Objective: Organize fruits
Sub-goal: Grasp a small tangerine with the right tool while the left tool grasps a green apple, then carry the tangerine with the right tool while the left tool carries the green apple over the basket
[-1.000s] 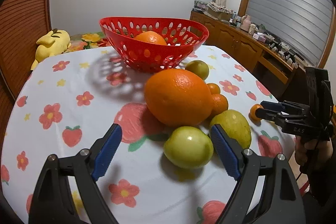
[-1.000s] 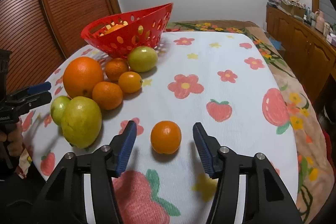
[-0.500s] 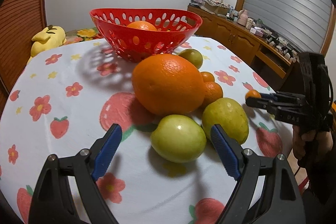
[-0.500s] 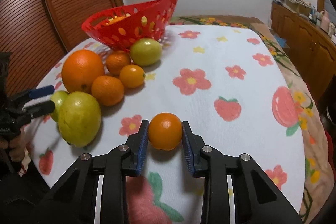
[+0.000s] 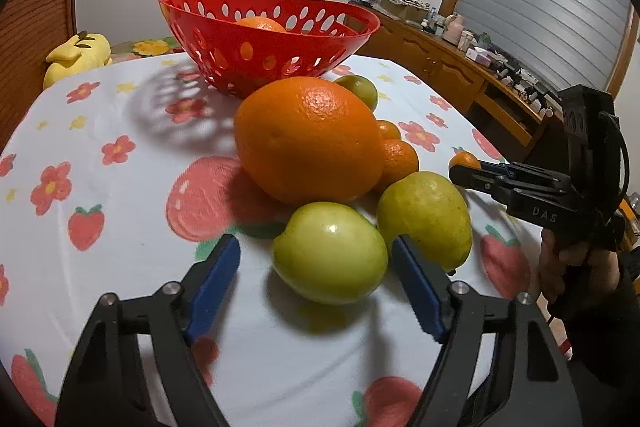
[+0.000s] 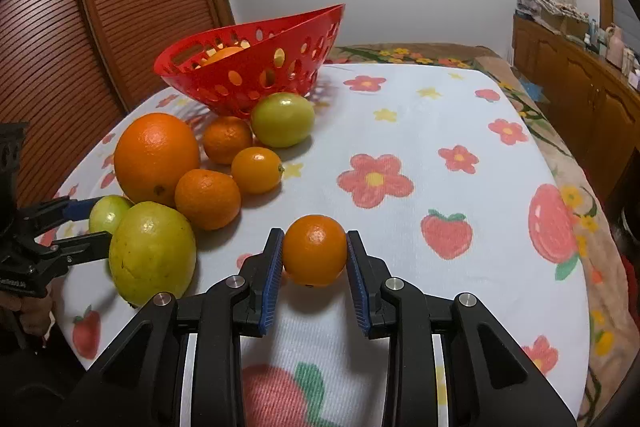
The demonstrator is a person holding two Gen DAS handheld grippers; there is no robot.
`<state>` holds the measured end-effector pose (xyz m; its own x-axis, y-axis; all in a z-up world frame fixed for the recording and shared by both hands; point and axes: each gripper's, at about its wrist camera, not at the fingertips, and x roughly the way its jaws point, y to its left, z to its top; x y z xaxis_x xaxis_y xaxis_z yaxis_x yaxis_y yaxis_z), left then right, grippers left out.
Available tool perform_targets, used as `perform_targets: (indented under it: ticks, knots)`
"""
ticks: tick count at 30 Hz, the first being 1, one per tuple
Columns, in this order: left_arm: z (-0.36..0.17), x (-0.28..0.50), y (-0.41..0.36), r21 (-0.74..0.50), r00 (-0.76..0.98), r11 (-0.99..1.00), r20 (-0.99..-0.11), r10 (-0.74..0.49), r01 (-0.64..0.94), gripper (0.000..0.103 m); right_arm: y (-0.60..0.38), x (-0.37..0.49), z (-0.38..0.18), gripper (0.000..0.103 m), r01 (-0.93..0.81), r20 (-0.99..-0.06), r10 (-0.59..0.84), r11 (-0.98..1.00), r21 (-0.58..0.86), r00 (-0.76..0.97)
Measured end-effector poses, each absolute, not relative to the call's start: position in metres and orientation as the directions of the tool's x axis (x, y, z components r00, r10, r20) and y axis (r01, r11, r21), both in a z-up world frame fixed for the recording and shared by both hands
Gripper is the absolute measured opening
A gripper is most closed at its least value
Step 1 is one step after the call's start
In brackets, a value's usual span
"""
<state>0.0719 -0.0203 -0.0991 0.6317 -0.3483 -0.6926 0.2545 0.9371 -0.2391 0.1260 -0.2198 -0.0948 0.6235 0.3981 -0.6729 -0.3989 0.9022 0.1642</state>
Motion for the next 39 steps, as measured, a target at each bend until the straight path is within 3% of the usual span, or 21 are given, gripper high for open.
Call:
perform_targets:
  ticks: [6,39]
  knots:
    - [-0.101,0.070,-0.024,-0.260,0.617,0.921,-0.686,-0.387,0.289,0.058,-0.217,0.125,-0.096,0.030,-0.414,-0.678,0.400,0.898,0.153,0.617]
    - [-0.042,0.075,0.022,-0.197,0.745,0.958,-0.602,-0.286,0.209,0.058,-0.209,0.126,-0.092,0.030,-0.433,-0.681,0.399,0.892,0.131,0.614]
